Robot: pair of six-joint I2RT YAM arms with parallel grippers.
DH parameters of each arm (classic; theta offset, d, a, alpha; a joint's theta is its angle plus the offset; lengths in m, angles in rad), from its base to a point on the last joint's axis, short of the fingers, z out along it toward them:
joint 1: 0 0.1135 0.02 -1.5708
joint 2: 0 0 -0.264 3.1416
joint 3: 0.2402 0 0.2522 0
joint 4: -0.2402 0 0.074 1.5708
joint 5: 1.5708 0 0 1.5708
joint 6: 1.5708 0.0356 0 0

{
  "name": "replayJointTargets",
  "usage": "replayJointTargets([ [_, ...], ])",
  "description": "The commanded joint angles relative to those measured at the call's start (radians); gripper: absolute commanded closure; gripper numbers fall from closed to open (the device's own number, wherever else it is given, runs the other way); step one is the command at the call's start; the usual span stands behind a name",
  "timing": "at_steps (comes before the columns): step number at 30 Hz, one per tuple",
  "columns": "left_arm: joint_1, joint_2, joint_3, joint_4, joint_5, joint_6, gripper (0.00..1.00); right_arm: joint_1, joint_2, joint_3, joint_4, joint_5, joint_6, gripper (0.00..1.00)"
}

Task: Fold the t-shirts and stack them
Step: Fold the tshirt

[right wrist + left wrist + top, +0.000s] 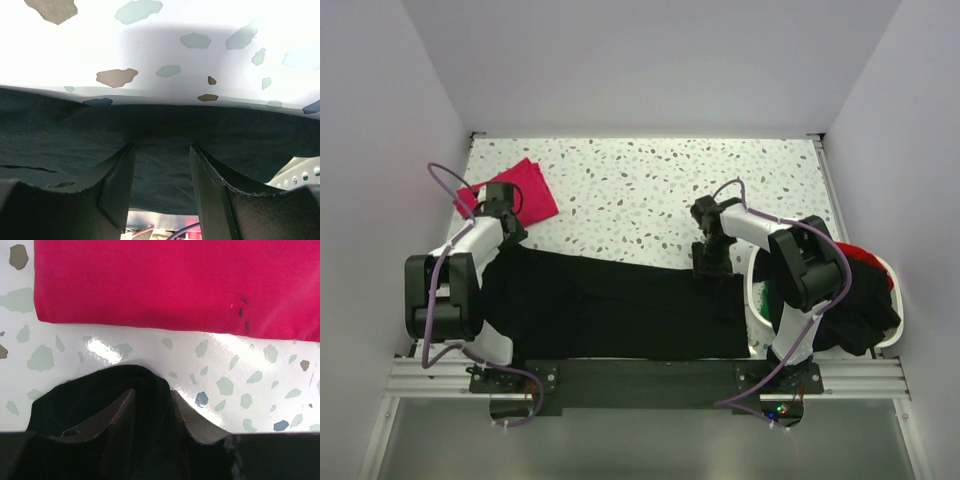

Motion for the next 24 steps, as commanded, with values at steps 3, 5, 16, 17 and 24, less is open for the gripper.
replayJointTargets([
  [3,0.007,0.030,0.019,0.072,0.007,0.014,0.69,0.001,0.037,0.012,0.082,0.061,-0.018,0.48],
  [5,0.007,0.035,0.016,0.073,0.006,0.015,0.73,0.003,0.043,0.014,0.082,0.061,-0.018,0.48],
  [16,0.018,0.053,0.011,0.070,-0.029,0.026,1.00,0.001,0.060,0.044,0.051,0.112,-0.023,0.48],
  [17,0.027,0.047,0.014,0.067,-0.035,0.025,1.00,0.000,0.063,0.050,0.045,0.121,-0.024,0.48],
  [24,0.114,-0.059,-0.012,0.050,-0.055,0.058,1.00,-0.022,0.122,0.104,0.022,0.173,-0.032,0.48],
])
